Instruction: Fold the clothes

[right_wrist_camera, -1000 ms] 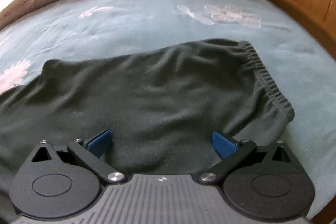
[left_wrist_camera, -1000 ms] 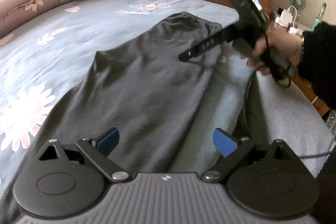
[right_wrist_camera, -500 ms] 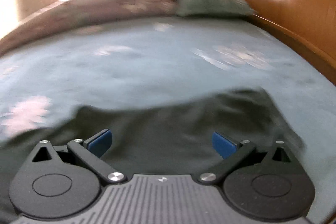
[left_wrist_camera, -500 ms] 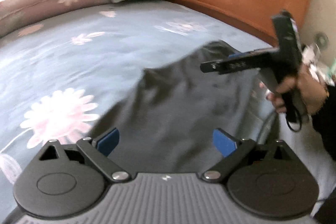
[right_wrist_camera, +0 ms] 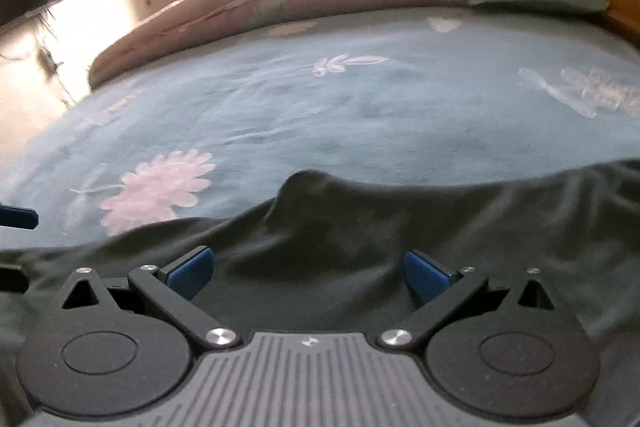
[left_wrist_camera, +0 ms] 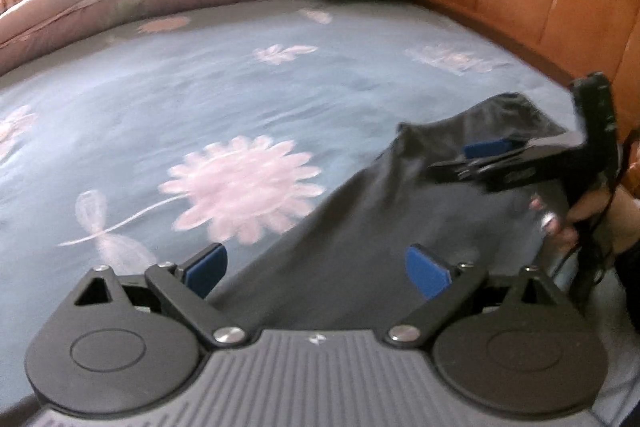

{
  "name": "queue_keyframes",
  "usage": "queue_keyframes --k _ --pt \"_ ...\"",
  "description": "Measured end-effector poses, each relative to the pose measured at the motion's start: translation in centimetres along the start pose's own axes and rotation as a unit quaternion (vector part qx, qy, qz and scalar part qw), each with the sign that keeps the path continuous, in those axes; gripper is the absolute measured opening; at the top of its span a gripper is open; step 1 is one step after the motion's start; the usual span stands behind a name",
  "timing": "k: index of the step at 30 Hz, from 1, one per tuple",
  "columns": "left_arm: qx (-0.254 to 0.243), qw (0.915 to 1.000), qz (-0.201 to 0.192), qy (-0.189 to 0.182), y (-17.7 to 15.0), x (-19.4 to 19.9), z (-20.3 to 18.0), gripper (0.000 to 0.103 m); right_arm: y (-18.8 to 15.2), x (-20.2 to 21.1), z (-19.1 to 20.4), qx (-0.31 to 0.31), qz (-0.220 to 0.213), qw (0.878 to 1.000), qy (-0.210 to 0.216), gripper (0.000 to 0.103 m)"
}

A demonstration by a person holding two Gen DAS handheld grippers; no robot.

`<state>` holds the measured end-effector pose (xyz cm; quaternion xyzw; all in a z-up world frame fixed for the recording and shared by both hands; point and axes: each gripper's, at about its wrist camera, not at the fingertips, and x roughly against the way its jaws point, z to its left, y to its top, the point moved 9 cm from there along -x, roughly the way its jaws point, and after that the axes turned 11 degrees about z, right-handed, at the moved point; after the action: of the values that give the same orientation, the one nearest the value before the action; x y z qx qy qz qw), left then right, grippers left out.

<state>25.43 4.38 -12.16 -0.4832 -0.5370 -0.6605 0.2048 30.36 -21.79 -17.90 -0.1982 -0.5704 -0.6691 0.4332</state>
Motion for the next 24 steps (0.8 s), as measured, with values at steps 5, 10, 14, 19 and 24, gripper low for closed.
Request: queue_keyframes --k 5,10,14,19,24 --pt "0.116 0.9915 0.058 0.014 -1.6 1.8 3.4 0.096 -0.2 0.6 -0.8 -0.033 0.016 0.999 0.026 0.103" --pt "0.205 0.9768 0.06 -0.019 -3.8 1.3 4.1 0.096 -0.6 0.9 -0.2 -0.036 0.032 0.998 0.045 0.103" --pt "0.264 0.9622 0.063 -0.028 -4.8 -0.6 5.1 0.096 -1.3 0.5 0.9 0.007 0.056 0.998 0.025 0.103" --pt "0.319 0.9455 0.053 -0.042 -4.8 -2.7 6.6 0.096 -2.2 0.0 2.5 0.074 0.077 0.994 -0.017 0.103" --pt "0.346 0.9369 0.042 -0.027 -4.2 -3.5 7.9 0.096 -2.3 0.0 2.8 0.085 0.08 0.993 -0.028 0.103"
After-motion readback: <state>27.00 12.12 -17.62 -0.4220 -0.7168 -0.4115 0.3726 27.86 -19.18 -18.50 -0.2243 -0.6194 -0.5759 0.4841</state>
